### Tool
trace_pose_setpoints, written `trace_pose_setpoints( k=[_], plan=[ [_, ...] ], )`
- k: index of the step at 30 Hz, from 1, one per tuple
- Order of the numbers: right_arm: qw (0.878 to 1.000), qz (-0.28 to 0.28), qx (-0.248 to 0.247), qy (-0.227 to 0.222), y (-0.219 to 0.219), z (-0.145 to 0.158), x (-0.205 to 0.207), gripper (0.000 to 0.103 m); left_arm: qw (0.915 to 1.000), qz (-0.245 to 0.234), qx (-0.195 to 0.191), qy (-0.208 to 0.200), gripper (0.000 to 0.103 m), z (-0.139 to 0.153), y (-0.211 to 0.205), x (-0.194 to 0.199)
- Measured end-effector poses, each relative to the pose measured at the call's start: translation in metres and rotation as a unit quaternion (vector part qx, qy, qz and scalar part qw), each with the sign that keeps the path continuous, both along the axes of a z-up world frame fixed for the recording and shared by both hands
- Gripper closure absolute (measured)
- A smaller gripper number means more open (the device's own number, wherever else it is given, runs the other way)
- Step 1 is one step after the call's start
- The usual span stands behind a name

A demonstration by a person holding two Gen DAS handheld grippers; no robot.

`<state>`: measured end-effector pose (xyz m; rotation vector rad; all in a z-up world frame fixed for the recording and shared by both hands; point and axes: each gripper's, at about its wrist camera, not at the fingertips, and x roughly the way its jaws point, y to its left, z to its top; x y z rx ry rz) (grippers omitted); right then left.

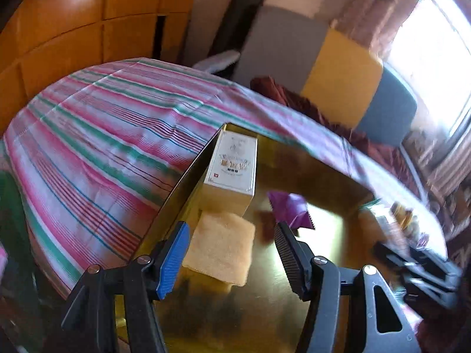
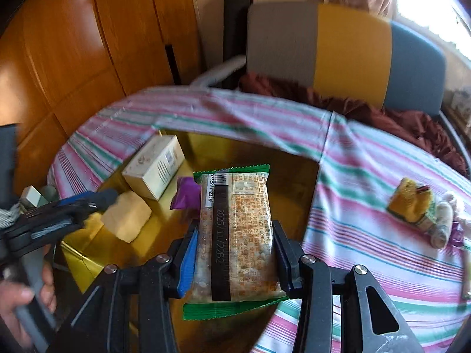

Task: Organize objects
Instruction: 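Place the yellow sponge and cracker packet into the gold tray and release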

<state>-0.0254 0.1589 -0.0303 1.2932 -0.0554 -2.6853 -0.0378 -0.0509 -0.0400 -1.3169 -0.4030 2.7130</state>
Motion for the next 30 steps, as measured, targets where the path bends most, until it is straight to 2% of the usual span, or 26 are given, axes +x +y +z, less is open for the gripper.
trace_pose_setpoints(
  k=[6, 10, 14, 20, 23, 27, 30],
  plan=[
    [0.998, -0.027, 0.016, -0.051, -0.005, -0.017, -0.031, 0.057, 0.9997, 0.007, 0.022, 0.011, 0.041, -0.001, 0.005, 0.007],
    [0.995, -0.032, 0.039, -0.083, -0.013, -0.028, -0.048, 0.057, 0.9997, 0.002, 0.023, 0.004, 0.041, -0.004, 0.010, 0.011],
    [0.993, -0.039, 0.037, -0.103, -0.019, -0.038, -0.066, 0.057, 0.9999, -0.007, 0.015, 0.002, 0.041, -0.005, 0.015, 0.010],
    [0.996, -0.044, 0.008, -0.080, -0.029, -0.037, -0.091, 0.056, 0.9998, -0.002, 0.021, -0.001, 0.041, -0.006, 0.013, 0.010],
    [0.997, -0.048, -0.007, -0.062, -0.028, -0.029, -0.092, 0.037, 0.9997, -0.003, 0.024, -0.003, 0.041, -0.006, 0.013, 0.010],
    [0.998, -0.055, 0.010, -0.037, -0.021, -0.013, -0.080, 0.035, 0.9997, -0.009, 0.024, -0.004, 0.041, -0.007, 0.016, 0.011],
    [0.997, -0.065, -0.017, -0.026, -0.007, -0.002, -0.065, 0.032, 0.9995, -0.012, 0.029, -0.005, 0.041, -0.008, 0.019, 0.012]
  ],
)
